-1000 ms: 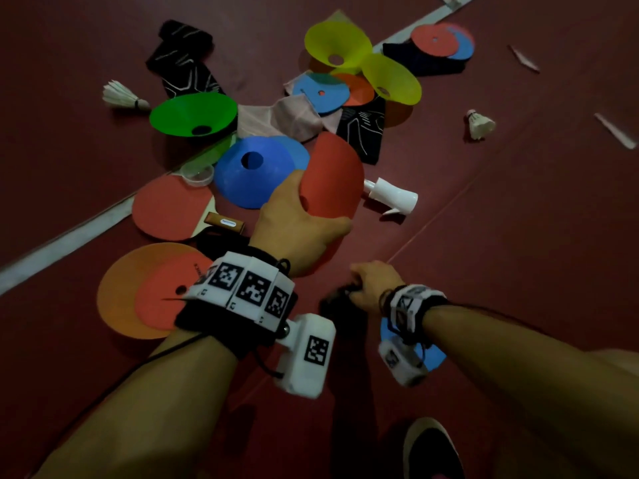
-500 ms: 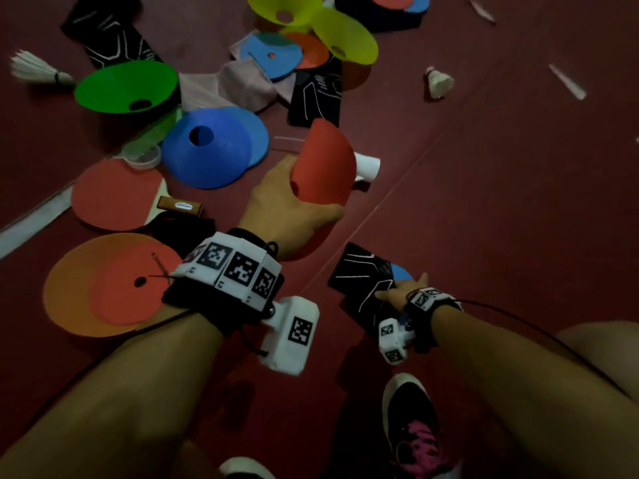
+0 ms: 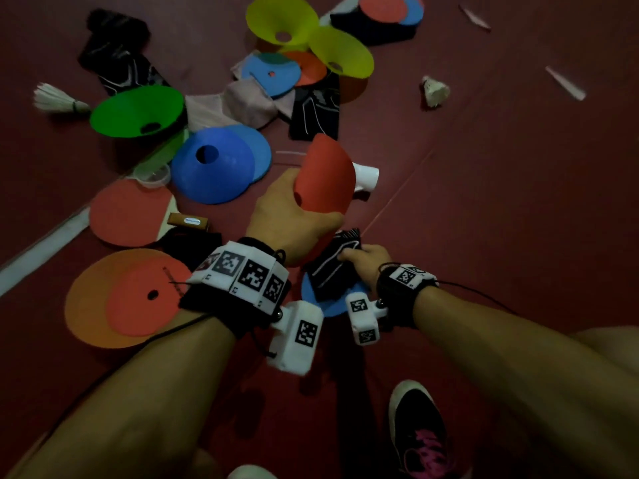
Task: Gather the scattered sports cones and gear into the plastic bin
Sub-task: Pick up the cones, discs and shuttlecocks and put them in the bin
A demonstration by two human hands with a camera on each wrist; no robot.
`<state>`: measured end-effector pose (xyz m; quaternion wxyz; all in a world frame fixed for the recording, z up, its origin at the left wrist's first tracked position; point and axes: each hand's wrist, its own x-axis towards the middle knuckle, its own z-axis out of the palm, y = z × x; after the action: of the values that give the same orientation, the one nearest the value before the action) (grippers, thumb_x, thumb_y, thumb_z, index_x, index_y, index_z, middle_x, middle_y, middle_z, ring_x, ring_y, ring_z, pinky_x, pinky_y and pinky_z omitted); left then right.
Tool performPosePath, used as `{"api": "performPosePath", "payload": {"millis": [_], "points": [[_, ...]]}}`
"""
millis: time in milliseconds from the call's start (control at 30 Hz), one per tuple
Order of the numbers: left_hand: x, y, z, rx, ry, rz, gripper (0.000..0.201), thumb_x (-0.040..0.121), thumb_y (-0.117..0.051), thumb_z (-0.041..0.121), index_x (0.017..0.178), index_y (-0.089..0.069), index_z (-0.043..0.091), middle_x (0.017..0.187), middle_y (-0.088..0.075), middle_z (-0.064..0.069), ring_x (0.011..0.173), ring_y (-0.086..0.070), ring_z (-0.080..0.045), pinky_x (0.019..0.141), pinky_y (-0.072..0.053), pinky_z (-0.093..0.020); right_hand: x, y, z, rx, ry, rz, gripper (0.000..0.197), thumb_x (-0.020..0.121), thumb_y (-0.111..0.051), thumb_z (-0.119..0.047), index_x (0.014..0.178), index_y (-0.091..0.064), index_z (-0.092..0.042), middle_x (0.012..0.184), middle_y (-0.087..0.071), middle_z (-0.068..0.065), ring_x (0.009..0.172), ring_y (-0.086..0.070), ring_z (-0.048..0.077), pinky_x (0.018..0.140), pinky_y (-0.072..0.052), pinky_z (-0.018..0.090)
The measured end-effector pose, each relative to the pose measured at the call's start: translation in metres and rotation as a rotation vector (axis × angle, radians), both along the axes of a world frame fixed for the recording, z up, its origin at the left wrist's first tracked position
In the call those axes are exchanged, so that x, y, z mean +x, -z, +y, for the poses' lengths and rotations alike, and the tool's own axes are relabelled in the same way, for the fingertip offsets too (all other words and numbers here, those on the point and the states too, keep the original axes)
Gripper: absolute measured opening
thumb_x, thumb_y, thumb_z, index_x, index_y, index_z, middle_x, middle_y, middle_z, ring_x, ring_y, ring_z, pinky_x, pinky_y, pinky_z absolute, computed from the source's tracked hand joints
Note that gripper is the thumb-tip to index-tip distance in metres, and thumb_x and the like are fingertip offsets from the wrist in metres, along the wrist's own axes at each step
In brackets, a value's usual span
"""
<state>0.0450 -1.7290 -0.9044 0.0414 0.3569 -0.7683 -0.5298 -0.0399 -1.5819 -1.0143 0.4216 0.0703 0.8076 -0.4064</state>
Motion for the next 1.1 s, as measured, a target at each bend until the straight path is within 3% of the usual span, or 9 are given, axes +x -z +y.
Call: {"api": "performPosePath", "payload": {"millis": [133, 233, 300, 333, 467, 733, 900, 1033, 1100], "points": [[0.010, -0.034, -0.010, 0.009, -0.244, 0.024, 0.052, 0.059, -0.080, 0.043, 0.101, -0.055, 0.026, 0.096, -0.065, 0.002, 0.087, -0.064, -0.020, 0.079, -0.052, -0.035, -0.018, -0.077, -0.042, -0.182, 0.043, 0.148, 0.015, 0.082, -0.068, -0.007, 0.067, -0.067, -0.013, 0.063, -0.068, 0.003, 0.058, -0.066, 0.016, 0.057, -0.054, 0.025], [0.039, -0.083, -0.008, 0.063, -0.377, -0.060, 0.069, 0.061, -0.082, 0.040, 0.119, -0.051, 0.020, 0.109, -0.062, -0.002, 0.098, -0.061, -0.025, 0.086, -0.048, -0.033, -0.030, -0.163, -0.052, -0.230, 0.028, 0.245, 0.015, 0.082, -0.068, -0.009, 0.068, -0.066, -0.012, 0.071, -0.068, 0.008, 0.063, -0.065, 0.015, 0.061, -0.055, 0.026], [0.062, -0.138, -0.008, 0.090, -0.435, -0.106, 0.085, 0.057, -0.081, 0.045, 0.130, -0.047, 0.018, 0.118, -0.059, -0.004, 0.105, -0.058, -0.024, 0.094, -0.045, -0.033, -0.031, -0.229, -0.051, -0.212, 0.003, 0.284, 0.013, 0.087, -0.066, -0.011, 0.074, -0.066, -0.008, 0.071, -0.064, 0.003, 0.057, -0.061, 0.006, 0.053, -0.048, 0.016], [0.071, -0.175, -0.012, 0.103, -0.465, -0.113, 0.088, 0.058, -0.081, 0.045, 0.133, -0.046, 0.018, 0.120, -0.058, -0.003, 0.107, -0.057, -0.023, 0.097, -0.044, -0.034, -0.029, -0.268, -0.050, -0.196, -0.005, 0.292, 0.011, 0.089, -0.064, -0.015, 0.084, -0.068, -0.006, 0.075, -0.065, 0.002, 0.060, -0.060, 0.006, 0.052, -0.046, 0.013], [0.077, -0.324, -0.018, 0.182, -0.518, -0.112, 0.080, 0.061, -0.082, 0.038, 0.130, -0.050, 0.015, 0.117, -0.063, -0.007, 0.103, -0.061, -0.027, 0.096, -0.049, -0.044, -0.017, -0.408, -0.035, -0.131, 0.033, 0.323, 0.036, 0.097, -0.054, -0.033, 0.120, -0.063, -0.007, 0.114, -0.066, 0.012, 0.102, -0.062, 0.027, 0.079, -0.043, 0.025], [0.034, -0.600, 0.011, 0.153, -0.370, -0.036, 0.064, 0.049, -0.077, 0.046, 0.104, -0.062, 0.017, 0.095, -0.069, -0.007, 0.085, -0.067, -0.027, 0.079, -0.057, -0.043, -0.017, -0.701, 0.018, -0.165, 0.055, 0.473, 0.040, 0.098, -0.049, -0.037, 0.120, -0.061, -0.006, 0.116, -0.065, 0.014, 0.106, -0.062, 0.030, 0.079, -0.042, 0.028], [-0.005, -0.706, 0.069, 0.174, -0.126, 0.117, 0.046, 0.066, -0.082, 0.029, 0.101, -0.059, 0.012, 0.089, -0.061, -0.006, 0.079, -0.061, -0.025, 0.071, -0.049, -0.036, -0.011, -0.818, 0.090, -0.156, 0.315, 0.629, 0.038, 0.097, -0.051, -0.041, 0.118, -0.062, -0.011, 0.114, -0.066, 0.011, 0.104, -0.062, 0.029, 0.079, -0.042, 0.027], [-0.036, -0.761, 0.144, 0.187, 0.150, 0.157, 0.086, 0.046, -0.080, 0.046, 0.120, -0.056, 0.008, 0.103, -0.066, -0.016, 0.085, -0.066, -0.032, 0.061, -0.055, -0.035, 0.016, -0.870, 0.182, -0.110, 0.476, 0.732, 0.034, 0.095, -0.053, -0.042, 0.110, -0.064, -0.014, 0.100, -0.066, 0.004, 0.092, -0.061, 0.024, 0.076, -0.043, 0.027], [-0.041, -0.787, 0.196, 0.169, 0.269, 0.160, 0.091, 0.055, -0.079, 0.044, 0.132, -0.043, 0.012, 0.110, -0.058, -0.011, 0.092, -0.060, -0.031, 0.074, -0.055, -0.040, 0.032, -0.889, 0.239, -0.095, 0.619, 0.776, 0.028, 0.093, -0.056, -0.041, 0.101, -0.064, -0.016, 0.094, -0.065, 0.003, 0.092, -0.063, 0.025, 0.079, -0.050, 0.033]]}}
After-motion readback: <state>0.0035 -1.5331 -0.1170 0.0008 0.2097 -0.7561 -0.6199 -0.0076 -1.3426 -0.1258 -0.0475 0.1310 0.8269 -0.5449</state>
